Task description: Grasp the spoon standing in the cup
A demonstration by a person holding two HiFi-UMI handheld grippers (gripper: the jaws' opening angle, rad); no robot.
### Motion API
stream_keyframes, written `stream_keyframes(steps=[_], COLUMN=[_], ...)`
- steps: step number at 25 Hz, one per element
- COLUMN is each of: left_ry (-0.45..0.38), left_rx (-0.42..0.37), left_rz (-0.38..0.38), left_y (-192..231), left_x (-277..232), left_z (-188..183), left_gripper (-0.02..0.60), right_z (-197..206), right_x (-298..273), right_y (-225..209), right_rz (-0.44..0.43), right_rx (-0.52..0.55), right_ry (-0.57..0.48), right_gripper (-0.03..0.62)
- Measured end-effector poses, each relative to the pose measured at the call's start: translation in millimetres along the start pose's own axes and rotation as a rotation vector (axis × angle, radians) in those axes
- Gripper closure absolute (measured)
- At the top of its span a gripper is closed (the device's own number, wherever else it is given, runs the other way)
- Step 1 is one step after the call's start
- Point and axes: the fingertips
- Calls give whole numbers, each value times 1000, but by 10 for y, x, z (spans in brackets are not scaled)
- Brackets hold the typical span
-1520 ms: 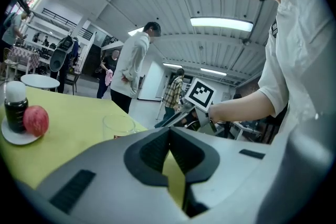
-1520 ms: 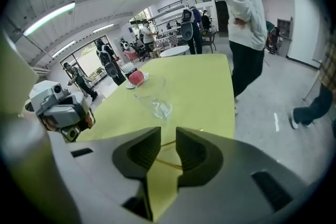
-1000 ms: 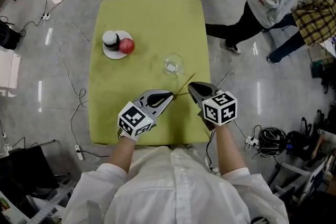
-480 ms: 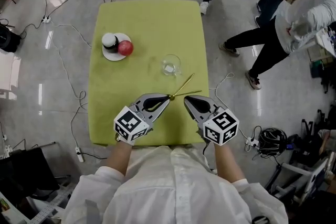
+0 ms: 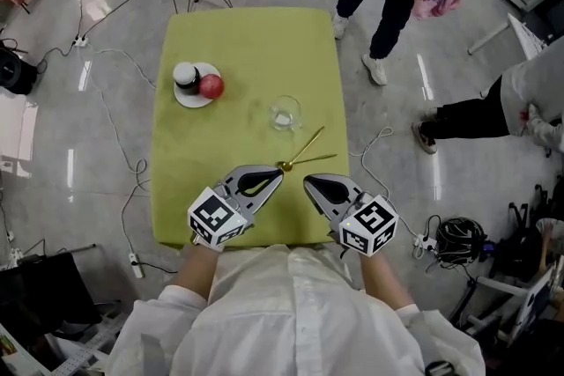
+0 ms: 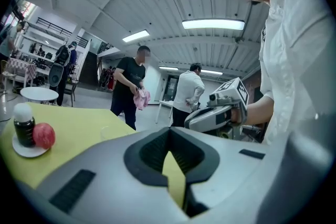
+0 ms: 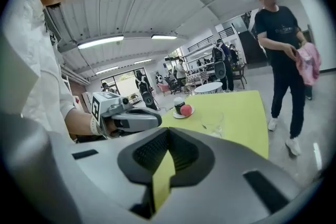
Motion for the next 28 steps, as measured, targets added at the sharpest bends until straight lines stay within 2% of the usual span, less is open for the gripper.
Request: stream_keyframes(steps=[13,28], left_ry=[-2,3], left_rx=[-18,-27], left_rz=[-16,-5], left_y=[-77,-58], left_x=[137,57], left_z=[-43,-12], left_gripper=[578,578], right_z=[-40,5], right_x=[16,-6], right_y=[68,-1], right_rz=[-1,19], right_rx=[3,34], right_ry=[-35,-36], right_gripper=[589,591])
Point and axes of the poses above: the fingertips, and each gripper's own axes: x backward along the fingers, y to its left, z out of its underside, and after that the axes turned 9 degrees about -y, right-handed
